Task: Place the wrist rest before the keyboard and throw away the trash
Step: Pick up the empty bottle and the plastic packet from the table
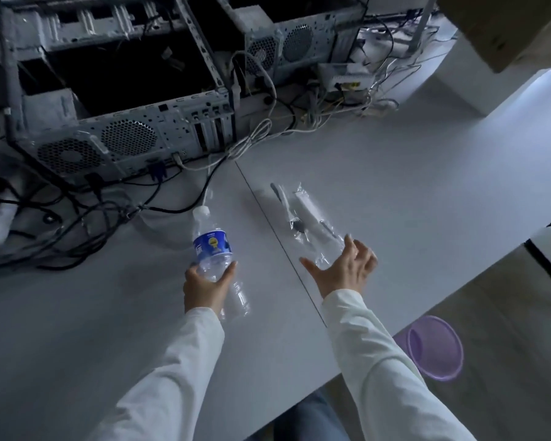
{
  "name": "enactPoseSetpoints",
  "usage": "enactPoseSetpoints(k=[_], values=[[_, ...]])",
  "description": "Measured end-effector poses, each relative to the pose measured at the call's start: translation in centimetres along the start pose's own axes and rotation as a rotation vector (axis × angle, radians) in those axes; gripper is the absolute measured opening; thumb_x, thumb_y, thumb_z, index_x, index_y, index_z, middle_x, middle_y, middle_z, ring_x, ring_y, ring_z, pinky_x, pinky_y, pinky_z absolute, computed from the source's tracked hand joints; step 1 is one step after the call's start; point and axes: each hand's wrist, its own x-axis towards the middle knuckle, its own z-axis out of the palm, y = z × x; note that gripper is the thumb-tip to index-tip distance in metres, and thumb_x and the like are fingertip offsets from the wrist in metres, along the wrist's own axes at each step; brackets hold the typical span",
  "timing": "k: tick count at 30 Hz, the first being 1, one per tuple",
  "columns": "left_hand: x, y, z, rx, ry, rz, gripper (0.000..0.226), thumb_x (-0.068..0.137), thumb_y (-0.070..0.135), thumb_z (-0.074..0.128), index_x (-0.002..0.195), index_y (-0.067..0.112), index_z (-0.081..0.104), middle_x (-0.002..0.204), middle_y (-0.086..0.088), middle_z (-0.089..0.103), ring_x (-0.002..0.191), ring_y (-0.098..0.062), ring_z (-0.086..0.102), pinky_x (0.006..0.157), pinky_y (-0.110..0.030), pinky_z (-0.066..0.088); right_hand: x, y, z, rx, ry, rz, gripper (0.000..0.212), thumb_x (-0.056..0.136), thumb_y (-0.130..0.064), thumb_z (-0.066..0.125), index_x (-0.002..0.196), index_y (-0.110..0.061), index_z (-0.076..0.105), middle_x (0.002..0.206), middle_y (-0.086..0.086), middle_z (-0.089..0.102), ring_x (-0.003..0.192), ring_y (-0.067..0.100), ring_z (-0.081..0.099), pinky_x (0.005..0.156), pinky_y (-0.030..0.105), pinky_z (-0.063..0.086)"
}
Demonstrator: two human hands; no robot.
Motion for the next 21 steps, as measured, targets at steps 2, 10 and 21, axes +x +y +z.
enactPoseSetpoints(k=[2, 10, 21], values=[[0.3, 0.1, 0.8, 0.000, 0.007, -0.025, 0.084, 0.053, 0.051, 0.072, 0.122, 0.008, 0.050, 0.118, -0.015, 0.064, 0.106, -0.033, 0.062, 0.094, -0.042, 0.048, 2.1, -0.2, 0.2, -0.071, -0.041, -0.057, 0.105, 0.059, -0.061, 0.069, 0.142, -0.015, 0.023, 0.146, 0.013, 0.027, 0.137, 0.031, 0.016, 0.109, 0.030, 0.000], [-0.1, 1.1, 5.4, -0.118, 0.074, -0.075, 0.044, 0.077, 0.020, 0.069, 0.115, 0.005, 0.052, 0.102, -0.015, 0.063, 0.072, -0.021, 0.056, 0.062, -0.026, 0.040, 7.2, -0.6, 1.0, -0.183, -0.190, -0.185, 0.103, 0.062, -0.063, 0.065, 0.141, -0.013, 0.021, 0.144, 0.014, 0.026, 0.136, 0.032, 0.017, 0.114, 0.036, 0.008], [0.4, 2.3, 6.9, -0.148, 0.097, -0.073, 0.056, 0.077, 0.021, 0.070, 0.125, 0.003, 0.045, 0.105, -0.006, 0.055, 0.089, -0.022, 0.053, 0.041, -0.004, 0.038, 8.3, -0.4, 2.1, -0.231, -0.227, -0.244, 0.059, 0.075, -0.050, 0.061, 0.122, -0.017, 0.048, 0.123, 0.008, 0.050, 0.120, 0.027, 0.036, 0.097, 0.032, 0.029]])
